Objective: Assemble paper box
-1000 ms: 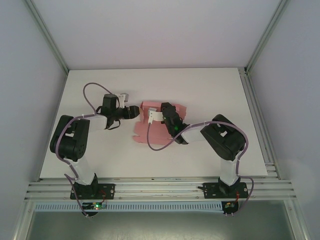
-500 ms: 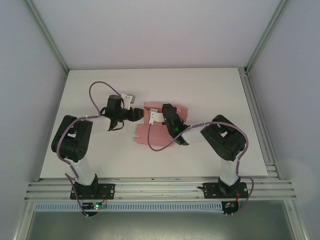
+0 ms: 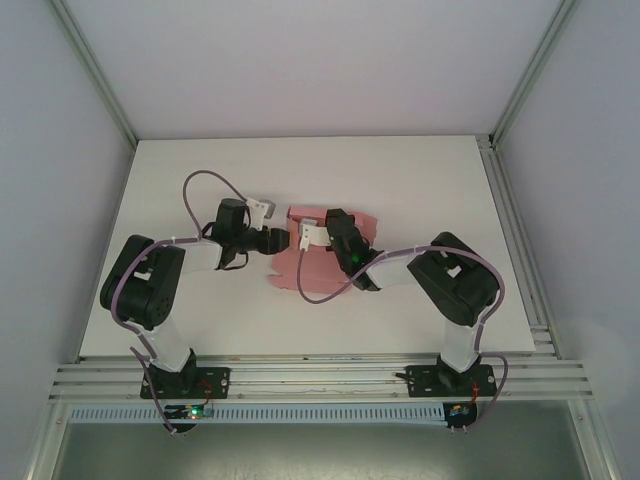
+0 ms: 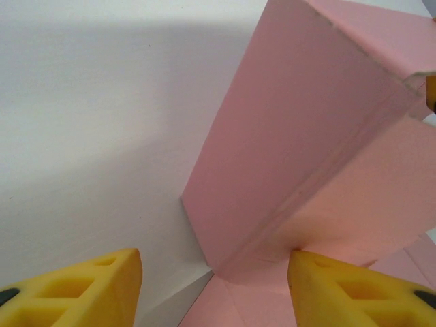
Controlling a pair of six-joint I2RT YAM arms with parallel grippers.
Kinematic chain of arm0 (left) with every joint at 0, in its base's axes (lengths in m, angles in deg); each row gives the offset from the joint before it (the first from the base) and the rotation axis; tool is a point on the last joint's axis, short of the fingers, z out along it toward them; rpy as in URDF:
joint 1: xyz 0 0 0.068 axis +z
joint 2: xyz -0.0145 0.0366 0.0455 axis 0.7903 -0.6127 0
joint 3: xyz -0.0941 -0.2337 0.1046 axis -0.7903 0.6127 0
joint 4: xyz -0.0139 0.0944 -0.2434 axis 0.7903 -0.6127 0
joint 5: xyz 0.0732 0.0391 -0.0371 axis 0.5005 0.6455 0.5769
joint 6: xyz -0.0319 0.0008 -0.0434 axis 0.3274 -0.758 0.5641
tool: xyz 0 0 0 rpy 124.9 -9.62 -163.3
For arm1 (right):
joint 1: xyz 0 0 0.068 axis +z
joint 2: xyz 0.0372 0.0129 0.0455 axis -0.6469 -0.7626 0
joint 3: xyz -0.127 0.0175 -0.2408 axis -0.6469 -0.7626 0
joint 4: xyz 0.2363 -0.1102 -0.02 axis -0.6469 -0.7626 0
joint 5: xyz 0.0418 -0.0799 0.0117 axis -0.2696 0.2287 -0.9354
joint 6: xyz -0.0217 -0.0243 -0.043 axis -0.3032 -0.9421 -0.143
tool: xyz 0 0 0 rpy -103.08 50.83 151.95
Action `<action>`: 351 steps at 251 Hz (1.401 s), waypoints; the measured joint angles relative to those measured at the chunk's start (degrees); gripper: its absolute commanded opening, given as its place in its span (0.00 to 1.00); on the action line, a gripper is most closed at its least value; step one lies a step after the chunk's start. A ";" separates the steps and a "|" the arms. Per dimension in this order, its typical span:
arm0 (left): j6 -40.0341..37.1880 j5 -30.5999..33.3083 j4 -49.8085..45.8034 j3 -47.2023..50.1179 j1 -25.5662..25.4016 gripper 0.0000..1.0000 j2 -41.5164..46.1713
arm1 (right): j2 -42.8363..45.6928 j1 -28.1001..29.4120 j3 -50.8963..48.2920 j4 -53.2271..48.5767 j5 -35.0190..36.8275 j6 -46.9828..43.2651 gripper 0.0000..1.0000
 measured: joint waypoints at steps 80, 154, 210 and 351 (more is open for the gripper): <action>-2.03 4.39 0.00 -1.11 -2.95 0.53 -0.11 | 1.62 0.55 -0.68 -1.88 -0.09 1.16 0.05; -1.25 13.88 2.93 -1.18 -6.25 0.31 -2.27 | 2.34 1.68 -0.76 -3.10 -0.04 1.62 0.03; -1.14 23.04 4.83 -0.76 -8.92 0.17 -2.29 | 3.13 1.77 -0.74 -4.90 0.57 2.99 0.01; 6.78 51.84 -8.00 -9.68 -18.53 0.09 -5.62 | 4.92 2.27 -0.76 -7.98 0.39 7.65 0.00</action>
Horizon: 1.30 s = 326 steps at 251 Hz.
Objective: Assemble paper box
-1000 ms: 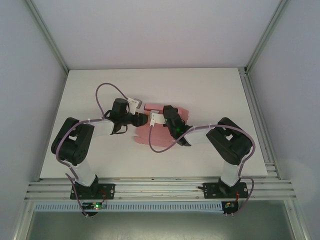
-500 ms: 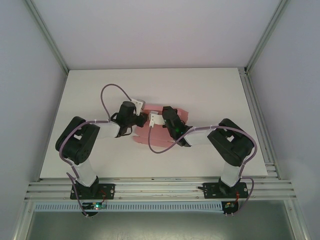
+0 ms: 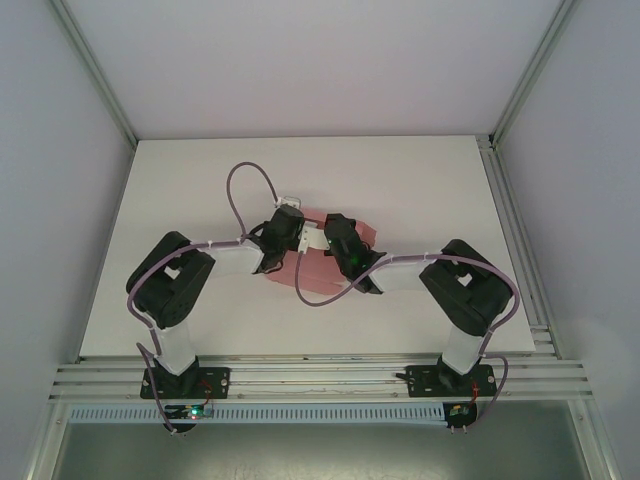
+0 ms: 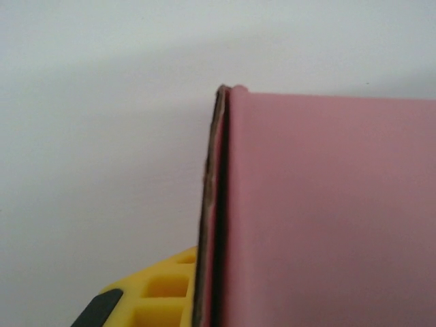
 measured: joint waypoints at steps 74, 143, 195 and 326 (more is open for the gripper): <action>6.73 6.32 -8.20 -4.35 -1.25 0.24 -1.60 | 0.33 0.44 0.04 -0.72 -0.74 0.83 0.00; 7.76 5.62 -10.93 -5.97 -1.27 0.08 -1.51 | 0.85 0.46 0.39 -2.03 -1.11 1.31 0.00; 4.00 4.59 -3.39 -1.73 -1.22 0.00 -0.85 | 1.92 0.20 0.57 -4.26 -2.56 3.48 0.00; 2.71 2.23 -4.44 0.00 -0.11 0.00 1.01 | 4.52 -2.03 1.36 -10.71 -5.46 11.10 0.40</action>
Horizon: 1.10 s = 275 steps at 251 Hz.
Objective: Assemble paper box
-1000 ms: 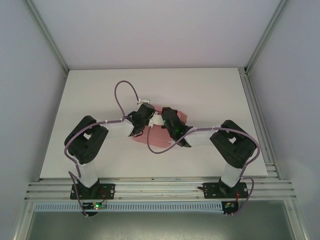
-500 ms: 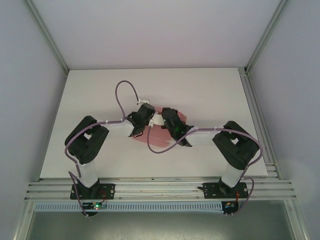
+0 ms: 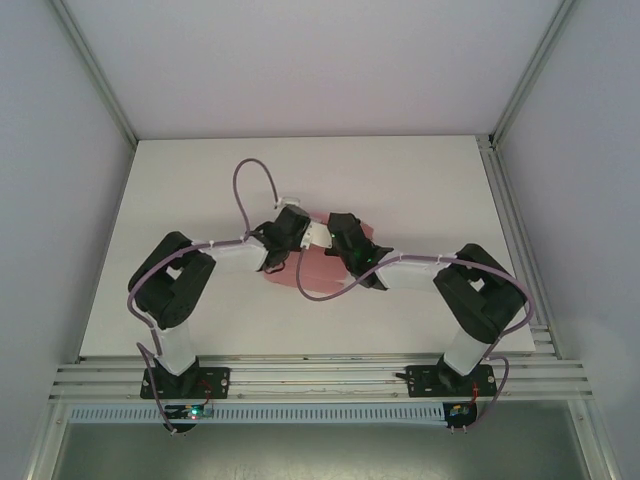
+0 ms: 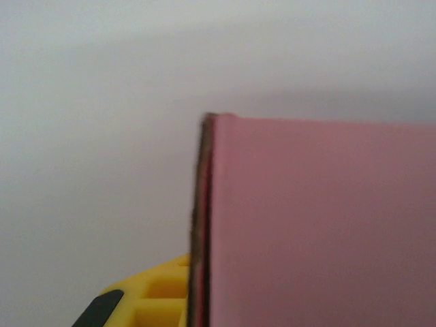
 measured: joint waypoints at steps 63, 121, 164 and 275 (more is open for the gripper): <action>-3.39 -6.71 5.29 8.55 4.44 0.00 6.82 | 9.27 -1.88 -0.33 -6.71 -1.11 5.64 0.98; -3.23 -10.67 6.45 11.82 4.42 0.00 14.80 | 30.69 -2.62 -2.29 -15.67 -11.82 13.44 0.98; -2.36 -14.60 8.33 14.64 4.42 0.00 21.33 | 40.74 -6.12 -1.38 -18.10 -19.76 23.65 0.98; -1.20 -20.37 8.59 16.33 4.42 0.00 27.23 | 28.96 -6.34 5.97 -31.47 -22.32 28.87 0.98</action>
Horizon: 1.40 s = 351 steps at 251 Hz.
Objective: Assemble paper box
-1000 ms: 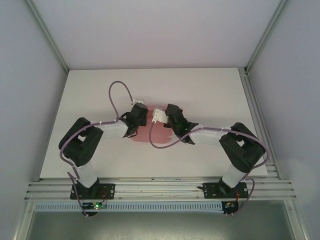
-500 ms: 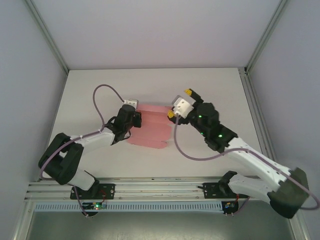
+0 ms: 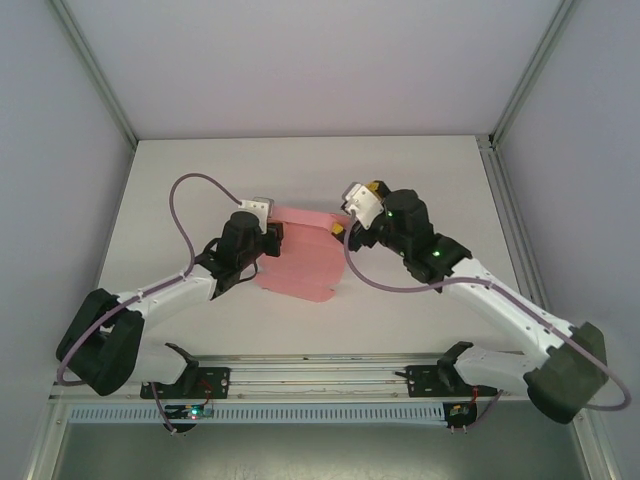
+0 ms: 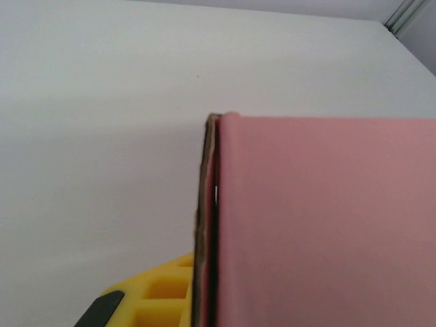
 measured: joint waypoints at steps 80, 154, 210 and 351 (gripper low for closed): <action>0.87 -6.23 1.07 0.31 0.02 0.00 -0.28 | -3.85 1.22 -0.37 8.31 3.89 4.92 0.98; 5.84 -6.43 3.85 0.28 0.02 0.00 -1.77 | 0.72 1.97 -3.56 10.97 7.63 7.52 0.98; 11.34 -1.90 2.93 -0.48 0.22 0.00 -1.77 | 15.80 1.99 -5.46 3.63 5.73 10.88 0.98; 15.72 -3.52 -2.12 -2.08 0.90 0.00 0.74 | 18.56 -1.18 -16.68 0.02 11.47 21.29 0.98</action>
